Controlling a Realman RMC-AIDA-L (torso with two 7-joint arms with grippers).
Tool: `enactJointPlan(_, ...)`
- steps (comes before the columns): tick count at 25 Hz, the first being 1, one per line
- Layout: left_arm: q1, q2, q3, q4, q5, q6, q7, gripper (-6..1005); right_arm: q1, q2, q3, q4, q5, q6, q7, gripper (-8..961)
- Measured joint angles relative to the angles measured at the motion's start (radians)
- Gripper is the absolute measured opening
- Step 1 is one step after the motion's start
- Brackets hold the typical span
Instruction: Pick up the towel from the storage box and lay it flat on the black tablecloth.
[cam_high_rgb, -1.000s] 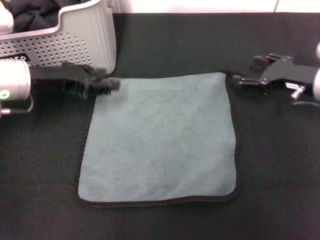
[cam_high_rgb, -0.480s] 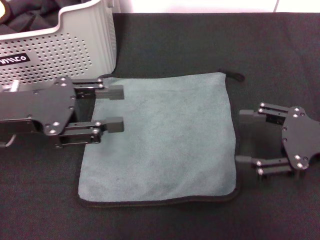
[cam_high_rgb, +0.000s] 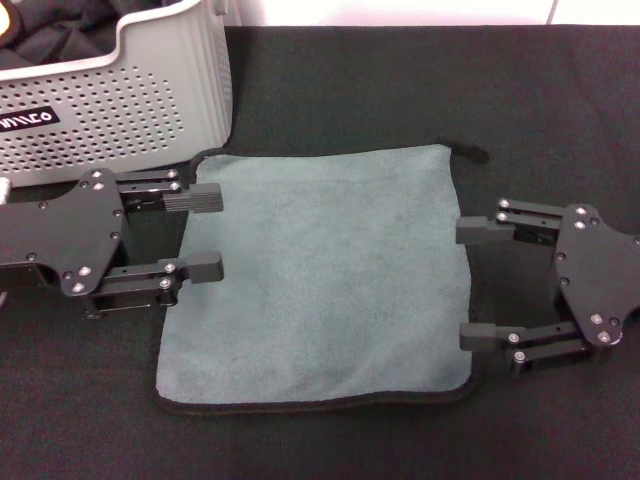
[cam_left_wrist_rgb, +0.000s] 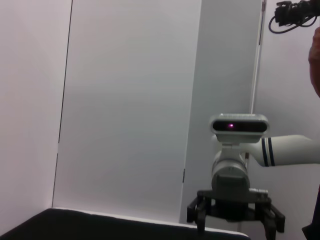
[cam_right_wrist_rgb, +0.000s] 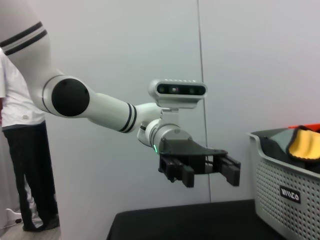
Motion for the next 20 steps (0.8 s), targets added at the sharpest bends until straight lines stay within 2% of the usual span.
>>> enactJointPlan(5, 0.007, 0.013, 0.003, -0.005, 0.003, 0.000, 0.000, 626, 0.033, 0.001, -0.004, 0.011, 0.004, 0.001, -0.005, 888)
enactJointPlan(9, 0.008, 0.015, 0.003, -0.005, 0.001, 0.001, 0.002, 626, 0.059, 0.002, -0.013, 0.036, 0.010, 0.005, -0.020, 888)
enactJointPlan(16, 0.009, 0.015, 0.003, -0.005, 0.003, 0.002, 0.000, 626, 0.137, 0.001, -0.018, 0.188, 0.080, -0.012, -0.095, 888)
enactJointPlan(20, 0.009, 0.015, 0.001, -0.005, 0.002, 0.002, -0.001, 626, 0.150, 0.001, -0.021, 0.204, 0.075, -0.016, -0.100, 888)
